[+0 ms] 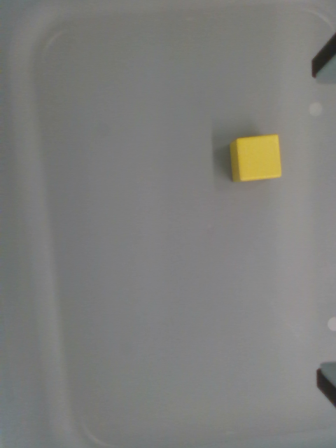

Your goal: Pick yellow cube

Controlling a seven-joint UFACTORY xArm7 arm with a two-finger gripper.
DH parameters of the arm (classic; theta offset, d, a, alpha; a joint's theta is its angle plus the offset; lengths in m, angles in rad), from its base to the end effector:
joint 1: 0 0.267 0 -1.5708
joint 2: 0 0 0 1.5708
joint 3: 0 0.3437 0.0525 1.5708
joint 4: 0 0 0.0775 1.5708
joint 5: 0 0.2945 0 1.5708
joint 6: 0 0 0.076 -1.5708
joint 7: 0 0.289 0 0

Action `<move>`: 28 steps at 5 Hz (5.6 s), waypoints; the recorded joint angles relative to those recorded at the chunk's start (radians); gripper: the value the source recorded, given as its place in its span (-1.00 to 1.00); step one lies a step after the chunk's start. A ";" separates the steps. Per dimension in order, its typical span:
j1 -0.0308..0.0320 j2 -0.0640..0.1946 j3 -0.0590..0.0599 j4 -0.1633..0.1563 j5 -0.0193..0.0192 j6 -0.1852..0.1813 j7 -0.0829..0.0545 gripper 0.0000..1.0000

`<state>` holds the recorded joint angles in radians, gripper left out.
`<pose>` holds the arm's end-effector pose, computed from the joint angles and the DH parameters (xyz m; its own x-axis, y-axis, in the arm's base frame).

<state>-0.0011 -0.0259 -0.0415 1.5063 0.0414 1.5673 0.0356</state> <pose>0.4068 -0.0055 0.3868 0.9963 -0.0781 -0.0366 -0.0796 -0.9960 -0.0412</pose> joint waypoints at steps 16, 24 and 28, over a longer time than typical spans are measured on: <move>-0.0020 0.071 -0.032 -0.206 0.0273 -0.254 -0.110 -1.00; -0.0035 0.123 -0.056 -0.357 0.0473 -0.439 -0.189 -1.00; -0.0042 0.148 -0.068 -0.431 0.0572 -0.531 -0.229 -1.00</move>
<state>-0.0053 0.1226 -0.1094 1.0752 0.0985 1.0360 -0.1935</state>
